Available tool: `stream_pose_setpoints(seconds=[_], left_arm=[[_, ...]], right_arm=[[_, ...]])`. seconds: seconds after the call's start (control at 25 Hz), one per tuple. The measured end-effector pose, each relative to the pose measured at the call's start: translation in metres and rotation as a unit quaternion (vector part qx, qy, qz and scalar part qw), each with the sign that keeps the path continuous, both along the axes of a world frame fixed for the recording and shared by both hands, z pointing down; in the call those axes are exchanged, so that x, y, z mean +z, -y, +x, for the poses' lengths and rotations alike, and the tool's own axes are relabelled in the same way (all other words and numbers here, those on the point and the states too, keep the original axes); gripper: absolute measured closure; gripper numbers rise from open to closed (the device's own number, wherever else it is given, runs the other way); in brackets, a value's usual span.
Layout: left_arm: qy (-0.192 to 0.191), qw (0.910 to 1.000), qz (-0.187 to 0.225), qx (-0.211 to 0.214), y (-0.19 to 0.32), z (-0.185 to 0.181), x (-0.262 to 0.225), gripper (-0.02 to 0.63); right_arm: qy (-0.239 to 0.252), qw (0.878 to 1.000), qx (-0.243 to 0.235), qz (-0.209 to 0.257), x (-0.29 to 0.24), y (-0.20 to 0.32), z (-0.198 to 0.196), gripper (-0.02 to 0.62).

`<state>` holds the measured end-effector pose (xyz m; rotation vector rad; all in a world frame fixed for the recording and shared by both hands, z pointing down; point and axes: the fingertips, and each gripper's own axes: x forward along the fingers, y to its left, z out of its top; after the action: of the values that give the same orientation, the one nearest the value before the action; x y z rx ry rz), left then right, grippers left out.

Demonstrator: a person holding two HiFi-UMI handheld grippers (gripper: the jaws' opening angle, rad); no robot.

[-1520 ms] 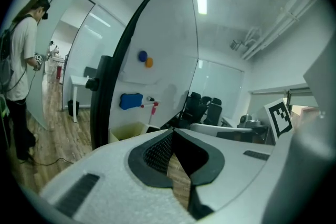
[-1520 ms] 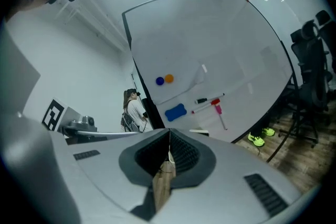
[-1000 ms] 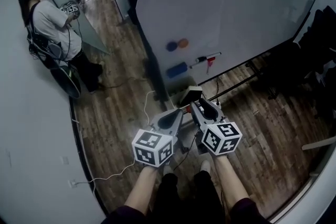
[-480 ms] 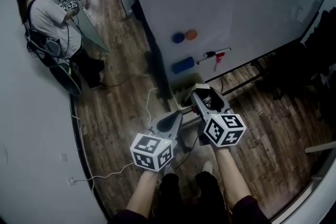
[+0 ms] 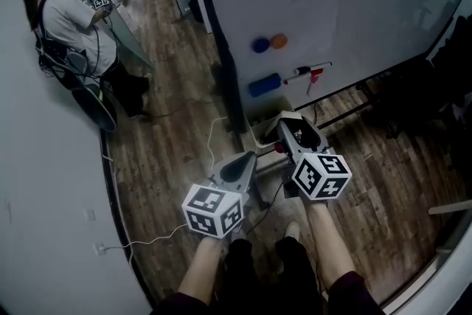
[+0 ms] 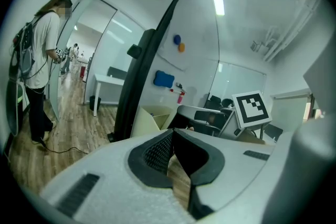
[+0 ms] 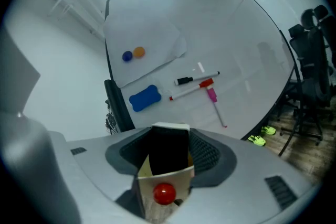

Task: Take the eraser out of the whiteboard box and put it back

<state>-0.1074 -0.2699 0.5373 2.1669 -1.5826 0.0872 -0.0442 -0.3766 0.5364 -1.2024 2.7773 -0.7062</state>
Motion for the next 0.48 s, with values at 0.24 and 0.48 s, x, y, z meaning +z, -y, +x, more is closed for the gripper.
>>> stream_pose_setpoints(seconds=[0.24, 0.48], left_arm=[[-0.001, 1.0000, 0.004, 0.004, -0.002, 0.004, -0.017, 0.601], [0.006, 0.9998, 0.011, 0.013, -0.002, 0.014, -0.051, 0.601]], right_arm=[[0.014, 1.000, 0.000, 0.008, -0.024, 0.000, 0.003, 0.374], [0.020, 1.000, 0.001, 0.013, -0.058, -0.006, 0.013, 0.374]])
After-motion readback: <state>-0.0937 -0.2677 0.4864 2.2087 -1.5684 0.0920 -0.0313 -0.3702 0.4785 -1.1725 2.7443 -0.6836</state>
